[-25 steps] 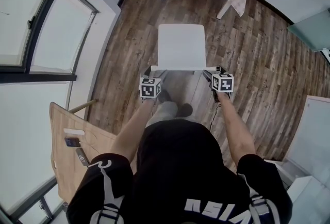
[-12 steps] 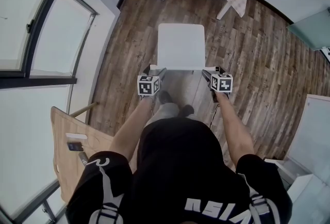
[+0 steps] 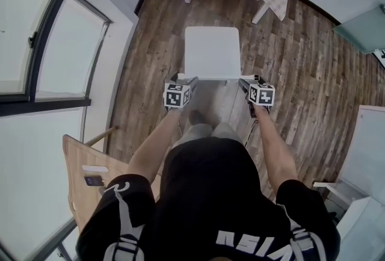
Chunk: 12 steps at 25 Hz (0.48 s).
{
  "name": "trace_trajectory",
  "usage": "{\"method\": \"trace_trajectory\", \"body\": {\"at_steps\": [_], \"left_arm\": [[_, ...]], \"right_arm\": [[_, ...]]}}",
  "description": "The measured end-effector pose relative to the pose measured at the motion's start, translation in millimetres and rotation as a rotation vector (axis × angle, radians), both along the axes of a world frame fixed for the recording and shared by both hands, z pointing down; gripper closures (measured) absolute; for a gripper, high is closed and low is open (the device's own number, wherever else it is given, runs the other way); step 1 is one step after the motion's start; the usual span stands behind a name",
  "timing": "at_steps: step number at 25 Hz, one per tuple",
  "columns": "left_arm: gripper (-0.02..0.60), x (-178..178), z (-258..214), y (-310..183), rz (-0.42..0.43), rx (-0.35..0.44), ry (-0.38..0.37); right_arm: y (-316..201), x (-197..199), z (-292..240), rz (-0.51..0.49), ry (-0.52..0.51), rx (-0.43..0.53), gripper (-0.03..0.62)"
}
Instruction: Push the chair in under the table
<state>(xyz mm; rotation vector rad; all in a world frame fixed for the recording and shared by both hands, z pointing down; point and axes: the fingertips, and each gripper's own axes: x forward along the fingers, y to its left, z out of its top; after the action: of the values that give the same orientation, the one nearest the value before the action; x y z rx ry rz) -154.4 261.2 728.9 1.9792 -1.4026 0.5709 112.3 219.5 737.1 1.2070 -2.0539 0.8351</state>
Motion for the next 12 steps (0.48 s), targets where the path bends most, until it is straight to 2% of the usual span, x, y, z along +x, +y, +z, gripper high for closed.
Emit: {"method": "trace_trajectory", "body": {"at_steps": [4, 12], "left_arm": [[0.206, -4.1, -0.9, -14.7, 0.073, 0.000, -0.013], [0.206, -5.6, -3.0, -46.5, 0.131, 0.007, -0.065]], "right_arm": [[-6.7, -4.2, -1.2, 0.038, 0.011, 0.022, 0.181], [-31.1, -5.7, -1.2, 0.063, 0.032, 0.021, 0.184]]}}
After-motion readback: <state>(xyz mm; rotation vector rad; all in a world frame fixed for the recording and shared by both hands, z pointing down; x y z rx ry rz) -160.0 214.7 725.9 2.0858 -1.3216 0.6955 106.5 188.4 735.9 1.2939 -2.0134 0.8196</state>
